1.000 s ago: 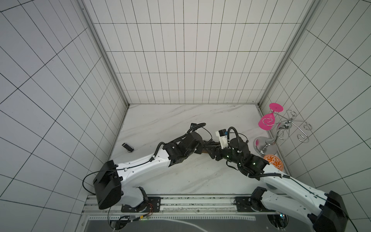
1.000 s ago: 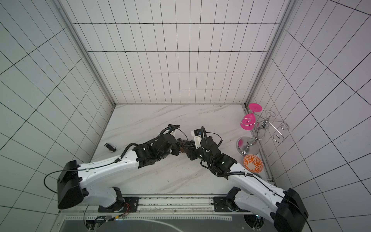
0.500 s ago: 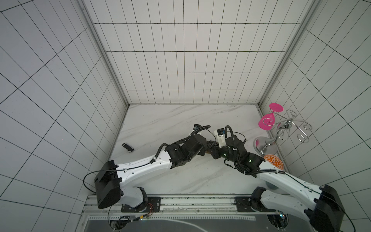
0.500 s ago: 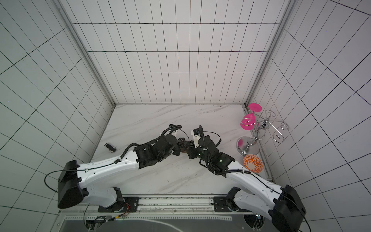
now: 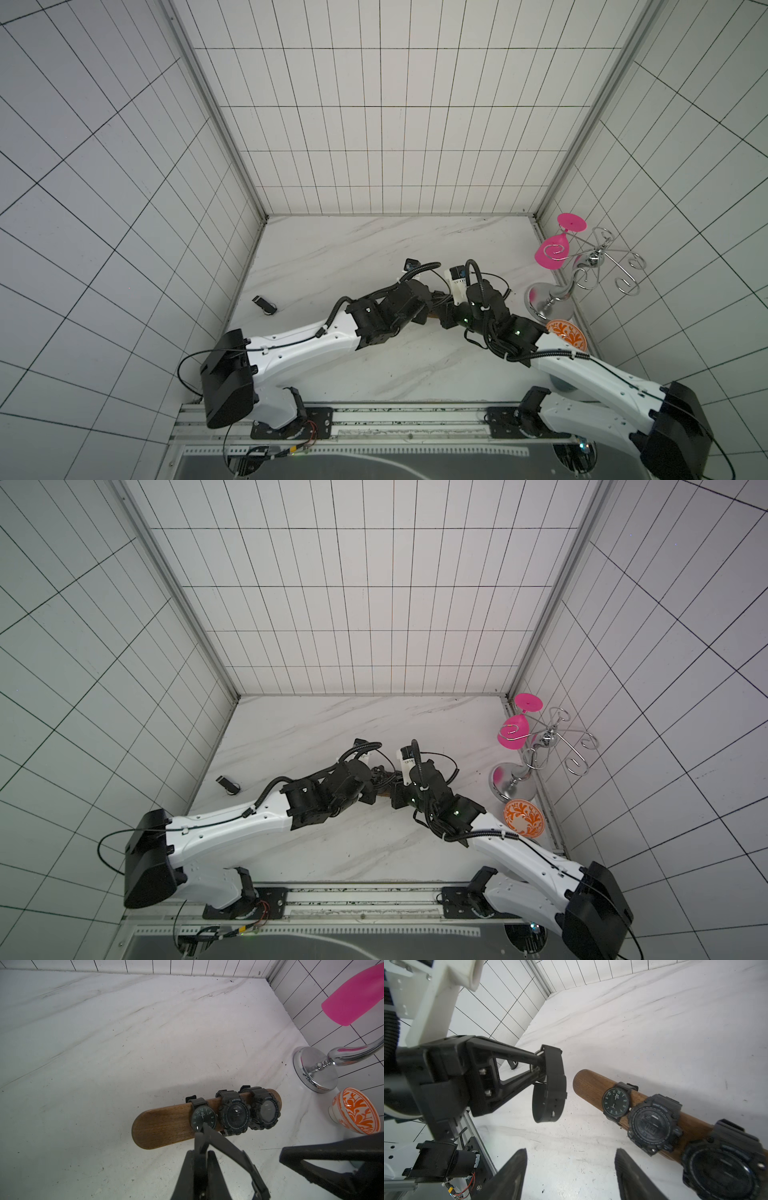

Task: Place watch on stand
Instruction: Place the watch on the stand.

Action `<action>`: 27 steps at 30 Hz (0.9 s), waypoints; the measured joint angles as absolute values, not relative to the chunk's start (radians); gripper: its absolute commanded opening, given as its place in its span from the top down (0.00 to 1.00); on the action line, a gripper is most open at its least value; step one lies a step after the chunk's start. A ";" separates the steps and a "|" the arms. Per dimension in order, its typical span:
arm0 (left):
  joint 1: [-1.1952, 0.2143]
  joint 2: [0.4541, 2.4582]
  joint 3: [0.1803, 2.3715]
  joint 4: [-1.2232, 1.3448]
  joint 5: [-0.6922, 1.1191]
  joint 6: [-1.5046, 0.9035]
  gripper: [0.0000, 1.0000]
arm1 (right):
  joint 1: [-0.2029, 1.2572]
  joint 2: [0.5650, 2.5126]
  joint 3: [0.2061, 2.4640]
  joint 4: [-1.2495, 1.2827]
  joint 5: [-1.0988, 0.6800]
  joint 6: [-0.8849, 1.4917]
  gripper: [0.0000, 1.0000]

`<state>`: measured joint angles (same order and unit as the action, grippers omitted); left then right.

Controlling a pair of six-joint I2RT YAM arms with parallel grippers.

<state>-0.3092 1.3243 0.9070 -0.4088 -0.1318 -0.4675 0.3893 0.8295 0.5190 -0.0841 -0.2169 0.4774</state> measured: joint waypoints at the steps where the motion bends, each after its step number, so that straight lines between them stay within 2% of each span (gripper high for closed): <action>1: -0.359 1.316 0.916 -0.419 -0.149 -0.471 1.00 | 0.406 0.830 0.529 -0.084 -0.215 0.476 0.24; 7: -0.631 1.310 0.977 -0.449 -0.238 -0.507 1.00 | 0.516 0.839 0.571 -0.081 -0.212 0.469 0.26; 11: -0.756 1.336 1.034 -0.454 -0.266 -0.530 1.00 | 0.583 0.859 0.585 -0.070 -0.212 0.470 0.29; 21: -0.871 1.394 1.054 -0.408 -0.258 -0.553 1.00 | 0.706 0.899 0.585 -0.027 -0.197 0.490 0.31; 27: -0.932 1.399 1.056 -0.397 -0.273 -0.558 1.00 | 0.738 0.939 0.615 -0.008 -0.188 0.488 0.37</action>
<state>-0.9321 1.3994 1.0561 -0.3965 -0.2733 -0.5579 0.7383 0.9386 0.6147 -0.0082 -0.1879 0.4881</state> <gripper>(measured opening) 0.090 0.649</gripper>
